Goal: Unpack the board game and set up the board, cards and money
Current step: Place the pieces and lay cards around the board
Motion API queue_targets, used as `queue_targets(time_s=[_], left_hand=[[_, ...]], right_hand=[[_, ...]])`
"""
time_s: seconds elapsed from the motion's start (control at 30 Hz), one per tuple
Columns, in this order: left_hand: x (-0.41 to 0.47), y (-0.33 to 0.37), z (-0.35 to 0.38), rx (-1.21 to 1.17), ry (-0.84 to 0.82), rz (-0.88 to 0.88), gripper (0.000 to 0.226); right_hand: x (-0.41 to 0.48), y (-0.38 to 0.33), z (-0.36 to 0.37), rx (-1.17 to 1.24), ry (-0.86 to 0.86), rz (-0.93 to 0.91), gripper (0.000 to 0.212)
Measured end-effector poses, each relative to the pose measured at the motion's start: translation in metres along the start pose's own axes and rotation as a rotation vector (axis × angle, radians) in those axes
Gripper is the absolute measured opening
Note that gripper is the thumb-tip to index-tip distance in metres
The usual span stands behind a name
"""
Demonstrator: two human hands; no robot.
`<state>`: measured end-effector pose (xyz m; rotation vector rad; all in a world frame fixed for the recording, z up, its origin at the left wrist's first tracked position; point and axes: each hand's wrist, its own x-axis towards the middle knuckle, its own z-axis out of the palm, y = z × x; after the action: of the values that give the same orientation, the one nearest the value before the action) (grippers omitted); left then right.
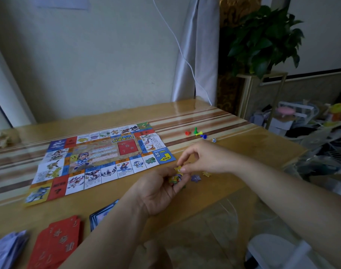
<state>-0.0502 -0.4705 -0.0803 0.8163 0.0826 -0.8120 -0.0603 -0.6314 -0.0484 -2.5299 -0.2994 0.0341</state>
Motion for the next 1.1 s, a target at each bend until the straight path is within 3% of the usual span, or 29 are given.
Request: queue_targets(time_s=[0.17,0.33,0.53,0.67,0.77,0.93,1.1], left_hand=[[0.0,-0.003,0.004,0.007,-0.009,-0.03,0.021],[0.009,-0.001,-0.004,-0.018,0.036,-0.026,0.023],[0.009,0.001,-0.011,-0.087,0.076,-0.034,0.035],[0.007,0.0,-0.009,-0.094,0.06,-0.039,0.036],[0.007,-0.001,-0.009,-0.079,0.052,-0.057,0.033],[0.003,-0.002,-0.008,-0.082,-0.05,-0.078,0.032],[-0.001,-0.001,-0.008,-0.061,-0.036,-0.078,0.027]], right_hand=[[0.002,0.004,-0.001,0.077,-0.065,0.061,0.01],[0.004,0.032,-0.013,0.259,0.128,0.194,0.003],[-0.006,0.061,-0.005,0.024,0.015,0.364,0.01],[-0.004,0.064,0.005,-0.078,0.144,0.321,0.014],[-0.002,0.043,0.003,-0.005,0.25,0.172,0.004],[0.002,0.0,0.012,0.05,-0.055,-0.001,0.019],[0.004,-0.006,0.012,0.101,-0.112,0.054,0.011]])
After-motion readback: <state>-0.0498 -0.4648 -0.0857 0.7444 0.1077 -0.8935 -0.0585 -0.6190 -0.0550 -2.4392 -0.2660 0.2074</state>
